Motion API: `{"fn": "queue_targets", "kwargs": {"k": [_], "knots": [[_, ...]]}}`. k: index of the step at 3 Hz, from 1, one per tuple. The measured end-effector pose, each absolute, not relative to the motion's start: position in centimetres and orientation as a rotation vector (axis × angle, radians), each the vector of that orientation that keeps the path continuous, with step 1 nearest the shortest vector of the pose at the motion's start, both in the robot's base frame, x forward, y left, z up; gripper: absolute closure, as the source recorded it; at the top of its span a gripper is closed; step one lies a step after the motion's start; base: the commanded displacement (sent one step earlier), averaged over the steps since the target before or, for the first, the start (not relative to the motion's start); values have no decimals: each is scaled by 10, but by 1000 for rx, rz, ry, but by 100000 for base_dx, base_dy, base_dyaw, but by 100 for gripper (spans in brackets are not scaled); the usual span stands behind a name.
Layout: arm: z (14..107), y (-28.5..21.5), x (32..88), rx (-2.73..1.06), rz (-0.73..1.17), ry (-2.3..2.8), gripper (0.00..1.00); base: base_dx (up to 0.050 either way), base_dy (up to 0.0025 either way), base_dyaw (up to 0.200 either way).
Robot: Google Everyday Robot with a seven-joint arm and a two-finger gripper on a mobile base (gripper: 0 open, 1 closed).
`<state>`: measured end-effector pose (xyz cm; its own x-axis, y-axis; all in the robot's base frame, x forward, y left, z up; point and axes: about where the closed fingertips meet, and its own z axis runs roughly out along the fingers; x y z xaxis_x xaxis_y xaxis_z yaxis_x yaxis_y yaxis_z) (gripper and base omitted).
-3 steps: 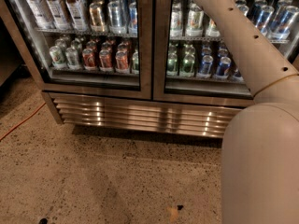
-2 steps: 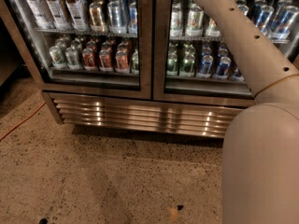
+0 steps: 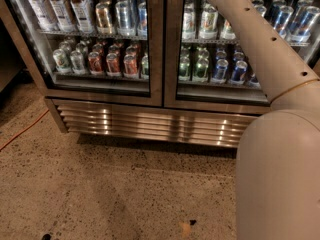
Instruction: Open right fridge door
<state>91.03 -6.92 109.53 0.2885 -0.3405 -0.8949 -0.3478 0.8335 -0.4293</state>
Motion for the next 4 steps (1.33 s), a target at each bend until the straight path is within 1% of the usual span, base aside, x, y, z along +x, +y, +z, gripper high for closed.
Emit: {"fn": "queue_targets", "kwargs": {"k": [2, 3, 4], "knots": [[1094, -61, 911, -637, 25, 1306, 72, 0, 0, 0], [1094, -64, 913, -637, 25, 1306, 87, 0, 0, 0], [1091, -65, 915, -633, 33, 1313, 100, 0, 0, 0]]}}
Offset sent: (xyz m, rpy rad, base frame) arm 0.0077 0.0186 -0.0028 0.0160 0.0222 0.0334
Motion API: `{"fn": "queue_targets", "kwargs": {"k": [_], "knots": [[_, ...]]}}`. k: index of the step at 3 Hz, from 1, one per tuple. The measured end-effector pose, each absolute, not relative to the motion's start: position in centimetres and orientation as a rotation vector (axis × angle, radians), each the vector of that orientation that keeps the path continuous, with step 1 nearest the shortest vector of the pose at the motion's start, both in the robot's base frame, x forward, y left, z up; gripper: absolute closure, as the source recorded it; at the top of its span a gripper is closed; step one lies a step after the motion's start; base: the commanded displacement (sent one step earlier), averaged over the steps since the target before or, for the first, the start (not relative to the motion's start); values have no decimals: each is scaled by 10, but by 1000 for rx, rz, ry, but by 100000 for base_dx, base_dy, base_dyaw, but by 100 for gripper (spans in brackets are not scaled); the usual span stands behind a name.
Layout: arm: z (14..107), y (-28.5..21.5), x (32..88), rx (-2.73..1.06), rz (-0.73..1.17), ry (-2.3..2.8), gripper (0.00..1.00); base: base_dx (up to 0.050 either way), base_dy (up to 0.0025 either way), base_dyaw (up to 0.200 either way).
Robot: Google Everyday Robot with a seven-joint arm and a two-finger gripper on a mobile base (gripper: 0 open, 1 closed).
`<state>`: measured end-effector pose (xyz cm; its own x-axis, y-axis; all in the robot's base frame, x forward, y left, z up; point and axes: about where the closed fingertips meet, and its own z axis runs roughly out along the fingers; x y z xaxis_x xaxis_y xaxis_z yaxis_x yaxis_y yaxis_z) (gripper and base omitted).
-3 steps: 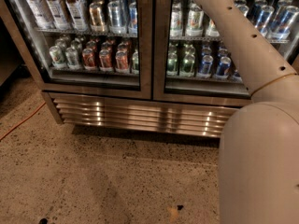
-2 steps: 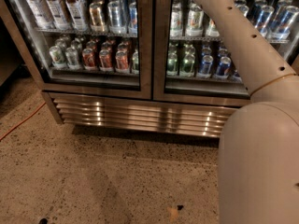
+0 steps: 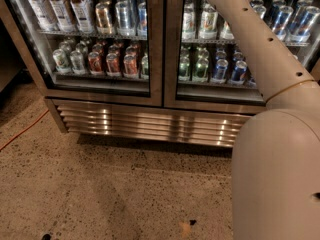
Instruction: Open right fridge door
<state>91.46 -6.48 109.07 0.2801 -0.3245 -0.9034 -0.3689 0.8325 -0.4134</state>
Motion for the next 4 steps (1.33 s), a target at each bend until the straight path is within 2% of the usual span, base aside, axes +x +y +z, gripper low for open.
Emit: {"fn": "queue_targets", "kwargs": {"k": [4], "knots": [[1102, -76, 912, -622, 11, 1316, 100, 0, 0, 0]]}}
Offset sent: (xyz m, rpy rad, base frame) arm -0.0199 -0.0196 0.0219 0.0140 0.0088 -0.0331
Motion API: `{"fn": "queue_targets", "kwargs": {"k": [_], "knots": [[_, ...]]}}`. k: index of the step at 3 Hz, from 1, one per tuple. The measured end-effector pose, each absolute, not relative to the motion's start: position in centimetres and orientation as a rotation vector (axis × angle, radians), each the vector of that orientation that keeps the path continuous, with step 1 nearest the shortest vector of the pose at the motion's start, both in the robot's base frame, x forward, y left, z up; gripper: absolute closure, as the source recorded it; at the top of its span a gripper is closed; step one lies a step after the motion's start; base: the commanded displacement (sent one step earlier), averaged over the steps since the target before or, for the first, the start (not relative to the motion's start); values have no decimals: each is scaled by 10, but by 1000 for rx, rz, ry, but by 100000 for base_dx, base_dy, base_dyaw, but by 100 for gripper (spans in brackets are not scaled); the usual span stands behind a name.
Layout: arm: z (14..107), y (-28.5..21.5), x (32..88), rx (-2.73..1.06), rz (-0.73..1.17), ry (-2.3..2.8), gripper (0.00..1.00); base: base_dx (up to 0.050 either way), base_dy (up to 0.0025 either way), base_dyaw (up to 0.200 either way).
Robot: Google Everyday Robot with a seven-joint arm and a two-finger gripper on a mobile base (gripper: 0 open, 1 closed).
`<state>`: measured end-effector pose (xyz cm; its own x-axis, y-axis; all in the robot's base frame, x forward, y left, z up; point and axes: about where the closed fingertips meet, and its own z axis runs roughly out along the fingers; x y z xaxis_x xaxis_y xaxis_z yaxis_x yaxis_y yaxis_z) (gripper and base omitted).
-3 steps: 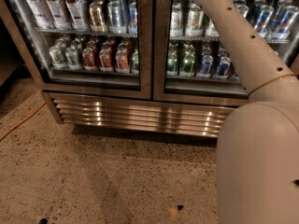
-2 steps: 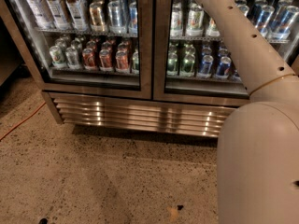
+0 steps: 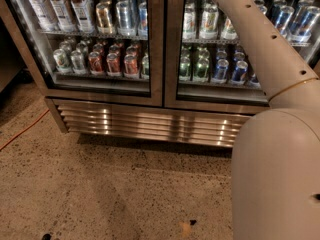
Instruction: Open right fridge door
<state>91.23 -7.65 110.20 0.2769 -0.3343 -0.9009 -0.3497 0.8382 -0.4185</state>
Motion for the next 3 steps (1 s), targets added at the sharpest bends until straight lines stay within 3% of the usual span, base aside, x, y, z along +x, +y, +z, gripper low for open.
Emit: {"fn": "queue_targets", "kwargs": {"k": [3], "knots": [[1106, -86, 916, -616, -9, 1314, 100, 0, 0, 0]]}}
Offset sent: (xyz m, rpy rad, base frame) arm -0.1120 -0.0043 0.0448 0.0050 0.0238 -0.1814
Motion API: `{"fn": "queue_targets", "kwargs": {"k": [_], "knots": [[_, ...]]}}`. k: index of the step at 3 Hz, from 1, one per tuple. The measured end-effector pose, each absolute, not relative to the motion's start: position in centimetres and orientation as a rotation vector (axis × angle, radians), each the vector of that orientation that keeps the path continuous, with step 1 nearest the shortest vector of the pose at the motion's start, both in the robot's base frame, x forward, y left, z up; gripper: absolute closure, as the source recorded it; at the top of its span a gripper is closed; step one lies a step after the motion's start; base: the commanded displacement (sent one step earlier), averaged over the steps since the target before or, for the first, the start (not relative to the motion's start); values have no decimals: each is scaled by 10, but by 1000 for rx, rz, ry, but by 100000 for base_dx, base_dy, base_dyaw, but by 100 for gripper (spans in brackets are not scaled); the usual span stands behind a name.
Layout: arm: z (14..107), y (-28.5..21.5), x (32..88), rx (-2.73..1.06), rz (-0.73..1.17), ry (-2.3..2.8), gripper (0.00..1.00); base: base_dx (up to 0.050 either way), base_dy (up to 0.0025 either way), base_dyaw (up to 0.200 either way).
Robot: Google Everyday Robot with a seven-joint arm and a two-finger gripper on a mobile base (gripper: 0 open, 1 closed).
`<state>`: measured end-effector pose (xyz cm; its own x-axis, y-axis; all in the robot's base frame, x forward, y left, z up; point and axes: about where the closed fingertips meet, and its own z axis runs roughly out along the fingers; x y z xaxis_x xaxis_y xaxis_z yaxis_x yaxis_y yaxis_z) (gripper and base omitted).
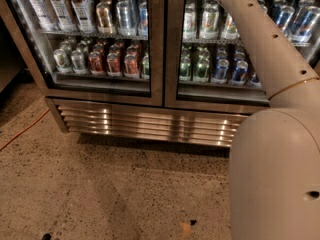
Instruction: Open right fridge door
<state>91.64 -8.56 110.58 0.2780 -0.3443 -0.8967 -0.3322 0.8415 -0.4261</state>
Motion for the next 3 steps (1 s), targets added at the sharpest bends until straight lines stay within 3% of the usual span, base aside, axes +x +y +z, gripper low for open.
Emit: {"fn": "queue_targets", "kwargs": {"k": [3], "knots": [[1106, -76, 918, -632, -81, 1296, 100, 0, 0, 0]]}}
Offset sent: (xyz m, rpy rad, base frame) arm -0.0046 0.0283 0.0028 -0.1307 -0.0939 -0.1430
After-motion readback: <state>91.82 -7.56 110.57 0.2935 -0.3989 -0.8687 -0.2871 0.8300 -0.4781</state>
